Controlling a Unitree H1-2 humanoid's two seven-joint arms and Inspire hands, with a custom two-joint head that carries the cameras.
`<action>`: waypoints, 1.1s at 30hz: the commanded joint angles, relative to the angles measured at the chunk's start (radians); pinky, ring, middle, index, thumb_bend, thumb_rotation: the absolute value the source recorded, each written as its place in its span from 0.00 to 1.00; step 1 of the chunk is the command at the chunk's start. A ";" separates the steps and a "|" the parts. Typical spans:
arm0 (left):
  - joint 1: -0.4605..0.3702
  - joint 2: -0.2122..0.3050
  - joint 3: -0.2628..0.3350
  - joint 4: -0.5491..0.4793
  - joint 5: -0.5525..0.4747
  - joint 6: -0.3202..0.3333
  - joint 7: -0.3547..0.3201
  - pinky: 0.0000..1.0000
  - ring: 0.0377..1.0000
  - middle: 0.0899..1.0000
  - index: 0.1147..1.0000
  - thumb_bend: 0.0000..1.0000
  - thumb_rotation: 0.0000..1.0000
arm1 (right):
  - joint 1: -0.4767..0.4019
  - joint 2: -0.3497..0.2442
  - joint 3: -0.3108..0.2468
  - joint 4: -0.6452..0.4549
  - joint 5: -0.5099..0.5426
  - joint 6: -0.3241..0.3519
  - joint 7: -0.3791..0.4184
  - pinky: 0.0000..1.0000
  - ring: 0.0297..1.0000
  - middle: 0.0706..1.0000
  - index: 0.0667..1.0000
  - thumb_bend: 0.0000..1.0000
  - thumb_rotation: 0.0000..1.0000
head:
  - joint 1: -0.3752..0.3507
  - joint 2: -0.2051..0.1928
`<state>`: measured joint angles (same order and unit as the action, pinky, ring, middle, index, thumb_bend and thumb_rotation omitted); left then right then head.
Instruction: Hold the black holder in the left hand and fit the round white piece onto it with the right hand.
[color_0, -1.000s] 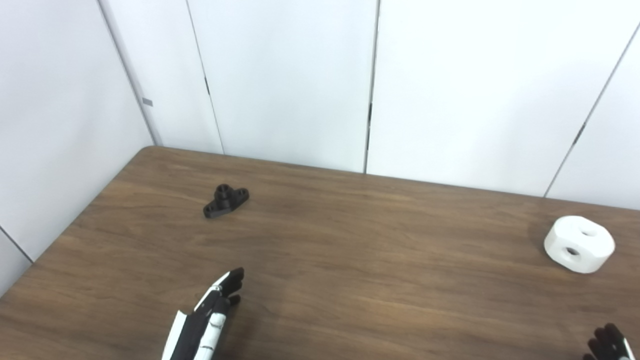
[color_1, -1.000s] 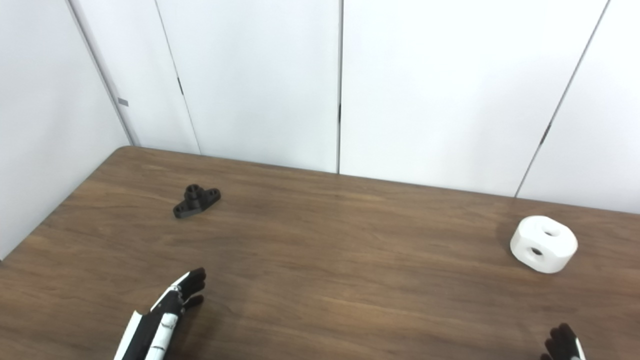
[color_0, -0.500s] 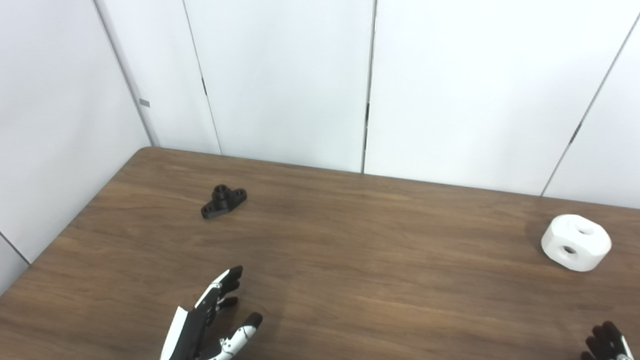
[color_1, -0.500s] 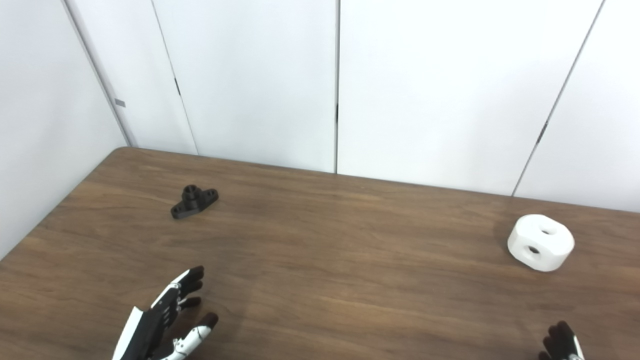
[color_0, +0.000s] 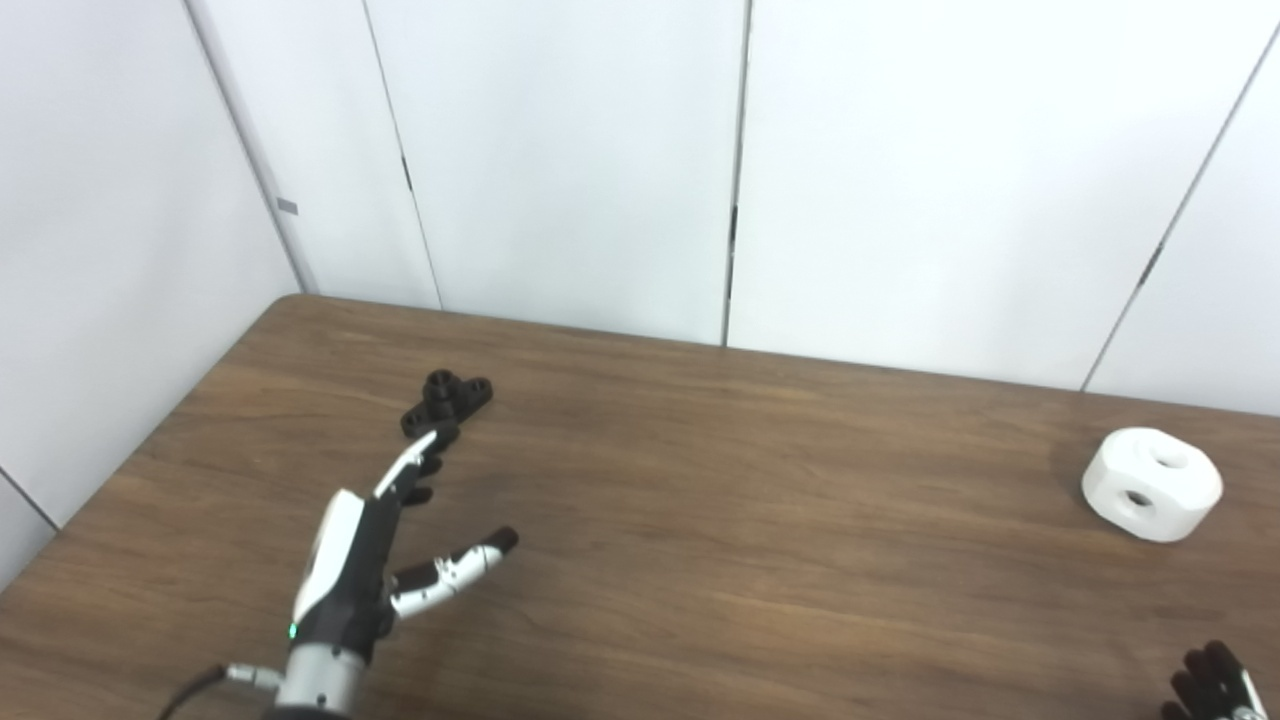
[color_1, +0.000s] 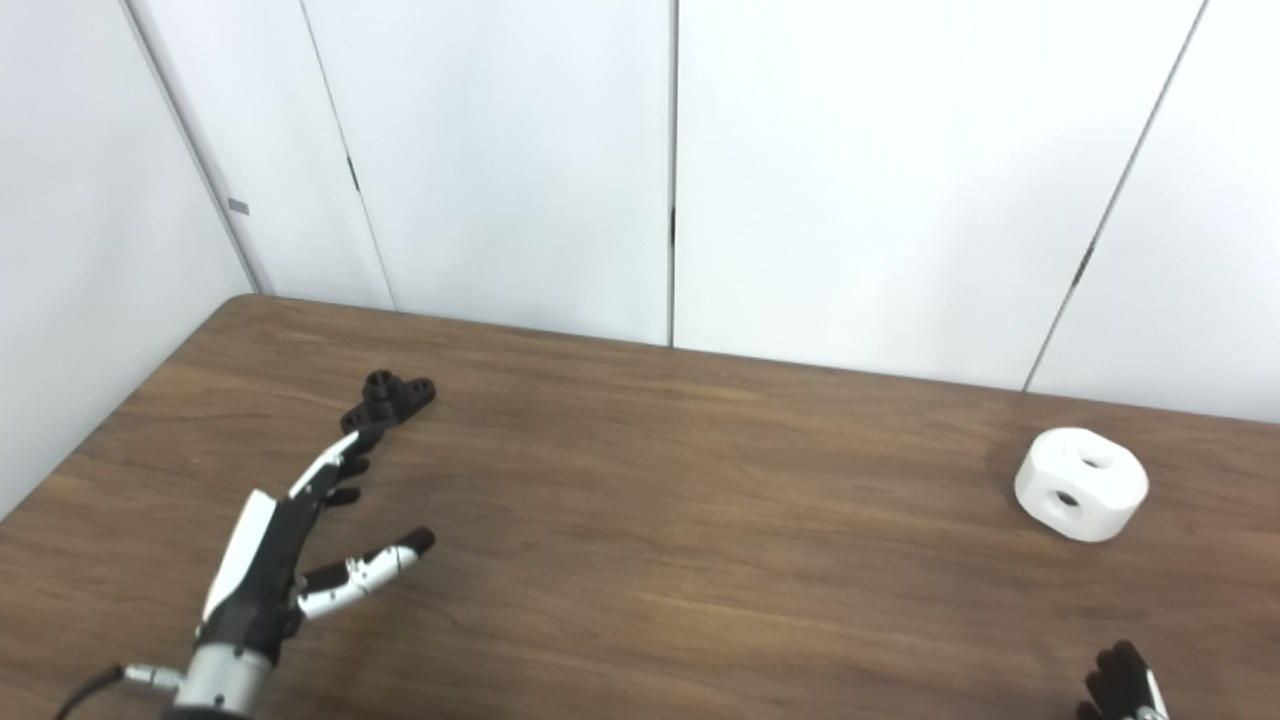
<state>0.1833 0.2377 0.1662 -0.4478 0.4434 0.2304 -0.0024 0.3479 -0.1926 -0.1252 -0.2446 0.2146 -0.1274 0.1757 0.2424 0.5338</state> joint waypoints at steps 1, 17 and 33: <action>-0.043 0.044 0.004 -0.030 0.035 0.012 -0.009 0.84 0.91 0.92 0.90 0.82 0.34 | 0.002 -0.007 -0.009 0.015 -0.006 0.031 -0.014 1.00 1.00 1.00 1.00 0.58 1.00 | -0.006 0.003; -0.165 0.131 0.038 0.098 0.112 0.057 0.018 1.00 0.99 0.94 0.86 0.84 0.39 | 0.007 -0.007 -0.013 0.006 -0.013 0.039 -0.022 1.00 1.00 0.99 0.97 0.59 1.00 | -0.006 0.012; -0.298 0.221 0.030 0.325 0.213 0.035 0.139 1.00 0.95 0.89 0.80 0.90 0.46 | 0.007 -0.010 -0.014 0.011 -0.010 0.033 -0.020 1.00 1.00 0.98 0.96 0.60 1.00 | -0.010 0.020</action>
<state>-0.0648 0.4247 0.1929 -0.1257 0.6320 0.2813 0.0937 0.3515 -0.1921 -0.1284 -0.2478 0.2093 -0.1264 0.1688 0.2316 0.5522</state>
